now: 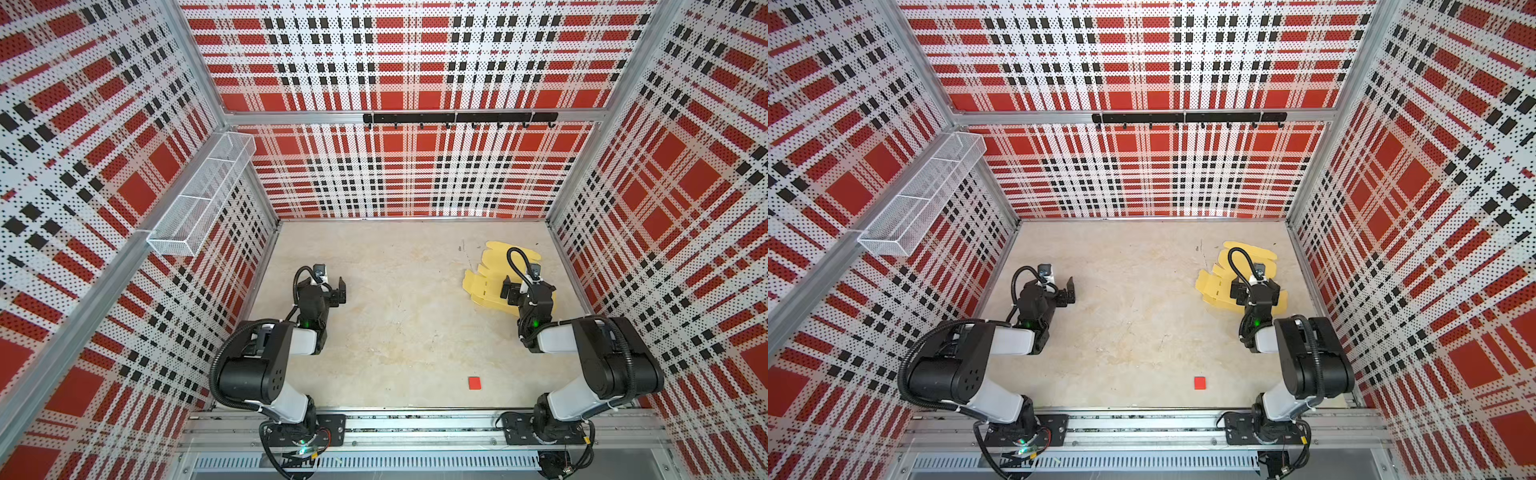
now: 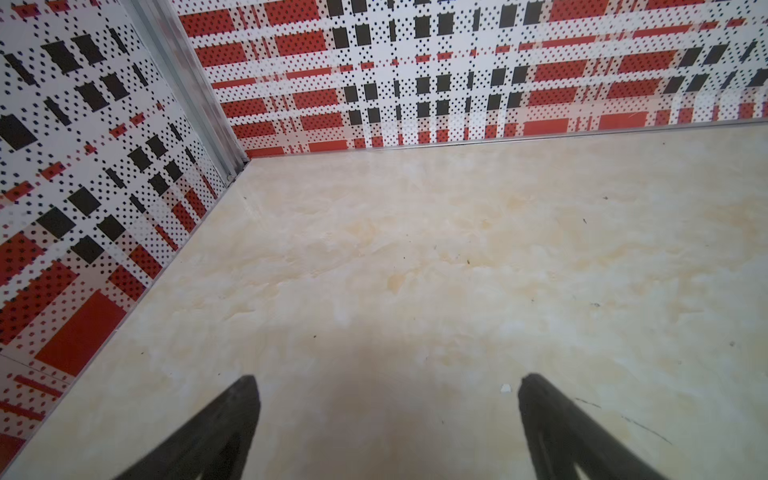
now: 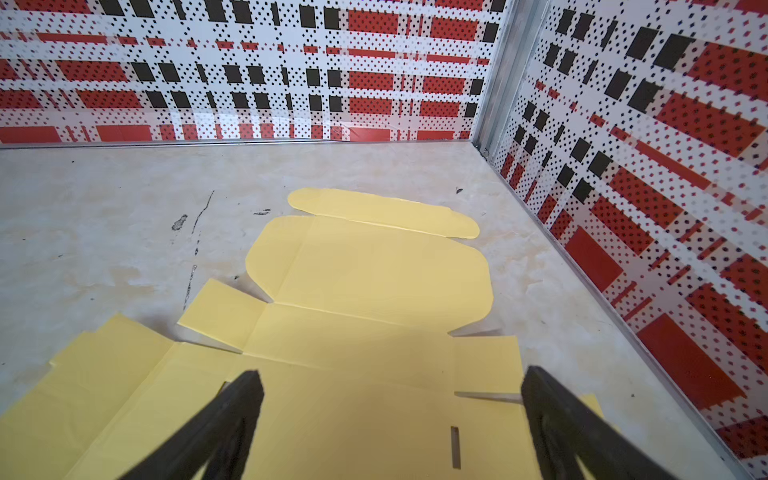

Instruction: Fold the paper box

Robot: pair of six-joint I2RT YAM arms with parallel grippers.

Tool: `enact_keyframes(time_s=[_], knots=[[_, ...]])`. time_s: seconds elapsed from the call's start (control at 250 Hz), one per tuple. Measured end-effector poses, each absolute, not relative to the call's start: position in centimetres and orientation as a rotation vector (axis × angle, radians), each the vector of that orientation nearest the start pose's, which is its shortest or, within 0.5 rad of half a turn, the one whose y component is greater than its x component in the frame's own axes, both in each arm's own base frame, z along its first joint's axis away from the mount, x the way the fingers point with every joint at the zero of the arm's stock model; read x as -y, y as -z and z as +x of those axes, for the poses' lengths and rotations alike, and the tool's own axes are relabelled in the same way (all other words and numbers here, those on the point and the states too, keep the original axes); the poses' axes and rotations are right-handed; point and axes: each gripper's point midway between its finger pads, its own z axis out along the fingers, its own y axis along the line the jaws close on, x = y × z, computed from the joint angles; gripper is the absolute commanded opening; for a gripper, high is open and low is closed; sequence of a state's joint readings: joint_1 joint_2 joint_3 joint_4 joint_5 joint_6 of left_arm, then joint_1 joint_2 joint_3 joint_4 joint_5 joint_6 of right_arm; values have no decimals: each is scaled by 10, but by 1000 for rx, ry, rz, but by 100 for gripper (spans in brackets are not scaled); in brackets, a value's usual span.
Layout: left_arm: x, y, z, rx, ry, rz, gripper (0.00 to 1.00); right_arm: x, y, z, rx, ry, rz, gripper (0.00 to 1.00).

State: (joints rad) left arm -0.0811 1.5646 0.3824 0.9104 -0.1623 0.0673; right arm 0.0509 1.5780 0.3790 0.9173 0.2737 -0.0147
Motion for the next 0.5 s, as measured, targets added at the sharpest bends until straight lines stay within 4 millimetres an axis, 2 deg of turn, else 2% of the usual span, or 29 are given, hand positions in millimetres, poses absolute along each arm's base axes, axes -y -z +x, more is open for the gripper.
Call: enact_keyframes(time_s=[0.376,0.5], knots=[[5,-108,403,-1838,-144,21,99,26,-104,399,-1844,228,130,100],[11,-110,403,-1824,-154,30,100,26,-104,399,-1843,228,130,100]])
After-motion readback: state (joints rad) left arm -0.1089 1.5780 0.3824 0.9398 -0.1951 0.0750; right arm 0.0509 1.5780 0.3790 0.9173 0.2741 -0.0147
